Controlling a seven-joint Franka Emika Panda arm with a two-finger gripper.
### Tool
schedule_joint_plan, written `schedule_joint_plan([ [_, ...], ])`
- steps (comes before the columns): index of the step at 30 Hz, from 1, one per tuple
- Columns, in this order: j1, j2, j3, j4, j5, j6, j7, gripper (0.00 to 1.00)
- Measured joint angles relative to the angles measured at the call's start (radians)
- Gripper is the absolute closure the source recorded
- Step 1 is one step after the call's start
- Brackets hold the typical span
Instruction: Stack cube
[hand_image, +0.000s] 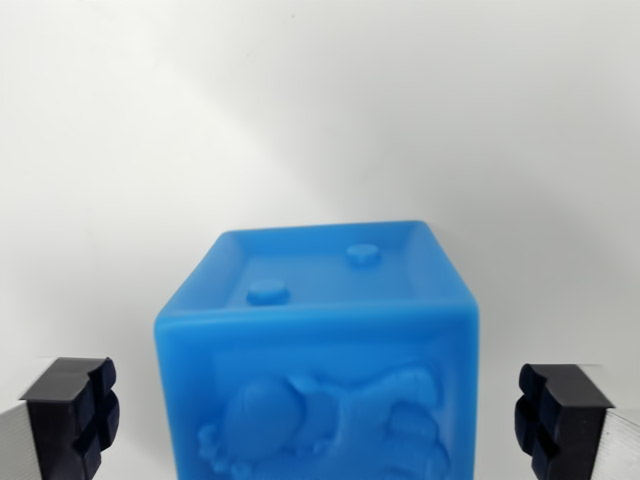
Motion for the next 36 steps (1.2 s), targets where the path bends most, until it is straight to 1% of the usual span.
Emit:
schedule_joint_plan([
  [6, 0.006, 0.03, -0.007, 0.01, 0.0, 0.022, 0.0, 0.0],
  [10, 0.008, 0.041, -0.009, 0.013, 0.0, 0.028, 0.0, 0.0],
  [11, 0.008, 0.042, -0.01, 0.013, 0.0, 0.029, 0.0, 1.0],
  [36, 0.009, 0.042, -0.01, 0.015, 0.0, 0.029, 0.0, 1.0],
])
